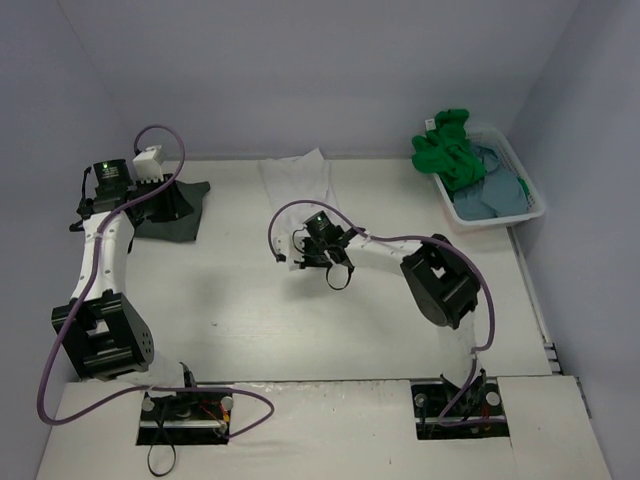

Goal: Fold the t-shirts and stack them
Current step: Pick up the 2/3-rectangle-folded T-shirt from the center of the board, then fold the 2/3-rectangle-folded T-shirt at the center of the board.

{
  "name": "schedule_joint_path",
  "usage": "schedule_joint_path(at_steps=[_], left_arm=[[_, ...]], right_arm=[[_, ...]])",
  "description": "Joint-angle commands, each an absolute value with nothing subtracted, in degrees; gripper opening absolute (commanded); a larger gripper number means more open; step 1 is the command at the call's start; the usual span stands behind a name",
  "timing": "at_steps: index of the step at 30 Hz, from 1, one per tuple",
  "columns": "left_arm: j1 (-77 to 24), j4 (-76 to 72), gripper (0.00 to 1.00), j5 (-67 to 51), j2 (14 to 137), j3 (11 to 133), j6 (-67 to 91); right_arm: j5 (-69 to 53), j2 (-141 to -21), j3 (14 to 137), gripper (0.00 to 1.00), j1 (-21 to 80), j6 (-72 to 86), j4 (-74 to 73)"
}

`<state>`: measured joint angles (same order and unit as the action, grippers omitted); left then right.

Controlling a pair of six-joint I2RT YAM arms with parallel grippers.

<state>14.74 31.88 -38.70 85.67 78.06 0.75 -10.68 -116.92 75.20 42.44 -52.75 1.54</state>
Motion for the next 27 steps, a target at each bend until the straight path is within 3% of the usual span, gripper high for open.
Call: schedule_joint_path(at_steps=[1,13,19,27], left_arm=[[15.21,29.27,0.26,-41.92,84.29,79.02,2.99],[13.01,28.13,0.26,-43.77,82.71,71.91,4.22],[4.41,28.55,0.26,-40.53,84.19,70.92,0.54],[-6.58,25.33,0.22,-39.64,95.25,80.48,-2.55]], right_arm=[[-14.32,-109.88,70.32,0.0,43.5,-50.02,-9.57],[-20.57,-95.72,63.81,0.0,48.08,-47.63,-20.39],[-20.65,-97.47,69.25,0.0,43.51,-49.83,-20.21],[-22.06,-101.86,75.84,0.0,38.76,-50.98,-19.87]])
